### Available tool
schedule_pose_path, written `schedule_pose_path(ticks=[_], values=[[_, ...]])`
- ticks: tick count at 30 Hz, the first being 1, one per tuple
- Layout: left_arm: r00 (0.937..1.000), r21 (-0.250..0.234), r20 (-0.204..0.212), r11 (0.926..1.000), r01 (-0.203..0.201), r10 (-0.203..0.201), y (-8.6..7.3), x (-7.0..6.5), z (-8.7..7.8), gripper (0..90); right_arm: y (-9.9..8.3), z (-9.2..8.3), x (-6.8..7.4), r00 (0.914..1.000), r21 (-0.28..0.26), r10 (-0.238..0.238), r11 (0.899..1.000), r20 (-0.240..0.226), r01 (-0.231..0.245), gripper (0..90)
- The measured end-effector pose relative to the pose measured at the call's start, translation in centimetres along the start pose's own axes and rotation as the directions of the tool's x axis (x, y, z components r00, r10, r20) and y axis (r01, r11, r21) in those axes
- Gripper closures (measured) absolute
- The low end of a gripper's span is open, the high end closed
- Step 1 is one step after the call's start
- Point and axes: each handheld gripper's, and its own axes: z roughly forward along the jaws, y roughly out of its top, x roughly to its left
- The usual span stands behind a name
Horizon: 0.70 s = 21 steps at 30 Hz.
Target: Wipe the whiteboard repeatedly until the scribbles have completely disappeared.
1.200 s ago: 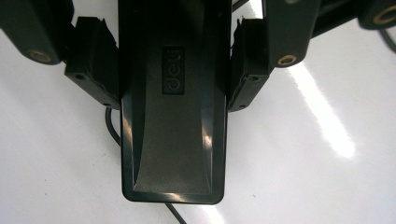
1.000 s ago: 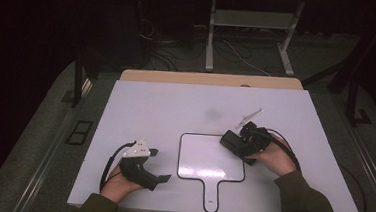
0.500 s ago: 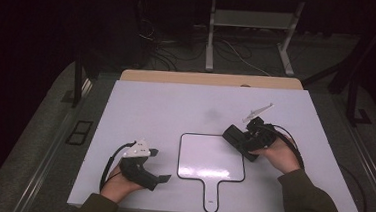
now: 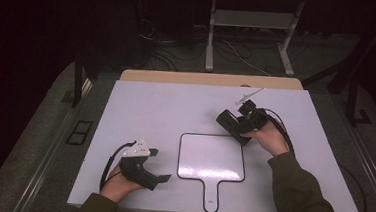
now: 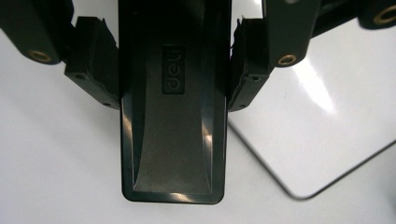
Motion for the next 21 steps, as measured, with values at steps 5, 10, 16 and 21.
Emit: schedule_pose_path(ticks=[5,10,16,21], values=[[1.0,-0.003,0.004,1.0,-0.002,0.002,0.0,-0.1,0.0,0.0,2.4,1.6,-0.9,0.9998,0.003,0.005,1.0,0.02,-0.005,38.8],[1.0,-0.008,0.004,1.0,-0.004,0.004,0.0,0.0,0.0,0.0,4.4,3.7,-2.0,0.9998,-0.001,0.014,1.0,0.017,-0.014,38.8],[1.0,-0.011,0.008,0.9999,0.001,-0.001,0.0,-0.1,-0.1,0.0,5.8,6.2,-2.7,0.9995,0.013,0.012,1.0,0.028,-0.012,38.7],[1.0,-0.014,0.009,0.9999,0.003,-0.003,-0.1,-0.1,-0.2,0.0,6.5,7.6,-3.1,0.9991,0.008,0.024,1.0,0.034,-0.024,38.7]])
